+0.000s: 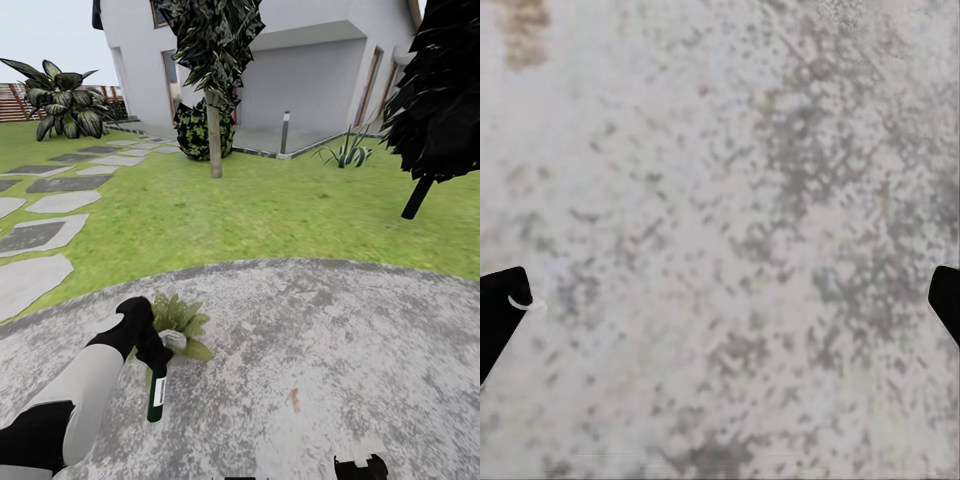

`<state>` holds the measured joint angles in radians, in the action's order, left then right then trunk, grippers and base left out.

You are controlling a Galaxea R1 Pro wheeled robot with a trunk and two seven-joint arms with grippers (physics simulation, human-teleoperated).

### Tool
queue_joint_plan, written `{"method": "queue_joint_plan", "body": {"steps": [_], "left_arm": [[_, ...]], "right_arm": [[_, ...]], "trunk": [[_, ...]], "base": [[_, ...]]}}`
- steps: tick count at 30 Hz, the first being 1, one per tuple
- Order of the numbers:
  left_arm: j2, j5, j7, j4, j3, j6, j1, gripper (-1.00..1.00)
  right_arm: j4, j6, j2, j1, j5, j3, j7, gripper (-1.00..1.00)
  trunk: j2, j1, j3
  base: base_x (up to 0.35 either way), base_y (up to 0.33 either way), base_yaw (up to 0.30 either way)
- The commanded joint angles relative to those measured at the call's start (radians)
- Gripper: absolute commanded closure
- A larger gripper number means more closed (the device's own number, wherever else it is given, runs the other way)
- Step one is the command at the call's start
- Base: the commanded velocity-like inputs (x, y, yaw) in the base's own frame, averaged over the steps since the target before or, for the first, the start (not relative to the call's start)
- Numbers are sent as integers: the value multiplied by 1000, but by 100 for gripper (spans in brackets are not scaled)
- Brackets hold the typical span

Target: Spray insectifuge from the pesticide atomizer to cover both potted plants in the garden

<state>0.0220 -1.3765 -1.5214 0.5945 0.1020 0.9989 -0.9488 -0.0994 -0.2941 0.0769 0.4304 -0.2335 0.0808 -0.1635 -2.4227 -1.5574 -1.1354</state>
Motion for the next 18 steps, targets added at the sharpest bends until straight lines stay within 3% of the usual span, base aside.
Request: {"method": "queue_joint_plan", "body": {"steps": [1, 9, 13, 18], "left_arm": [[-1, -10, -9, 1, 4, 10, 0, 100], [4, -10, 0, 25, 7, 10, 5, 100], [3, 1, 66, 63, 11, 10, 64, 100], [-19, 4, 96, 81, 70, 10, 105, 100]], "right_arm": [[1, -4, 0, 1, -10, 8, -2, -100], [1, -4, 0, 1, -11, 8, -2, -100], [1, -4, 0, 1, -11, 8, -2, -100], [1, -4, 0, 1, -11, 7, -2, -100]], "trunk": [[0, 0, -1], [0, 0, -1], [0, 0, -1], [0, 0, -1]], "base": [[257, 0, 0], [40, 0, 0], [1, 0, 0], [0, 0, 0]]}}
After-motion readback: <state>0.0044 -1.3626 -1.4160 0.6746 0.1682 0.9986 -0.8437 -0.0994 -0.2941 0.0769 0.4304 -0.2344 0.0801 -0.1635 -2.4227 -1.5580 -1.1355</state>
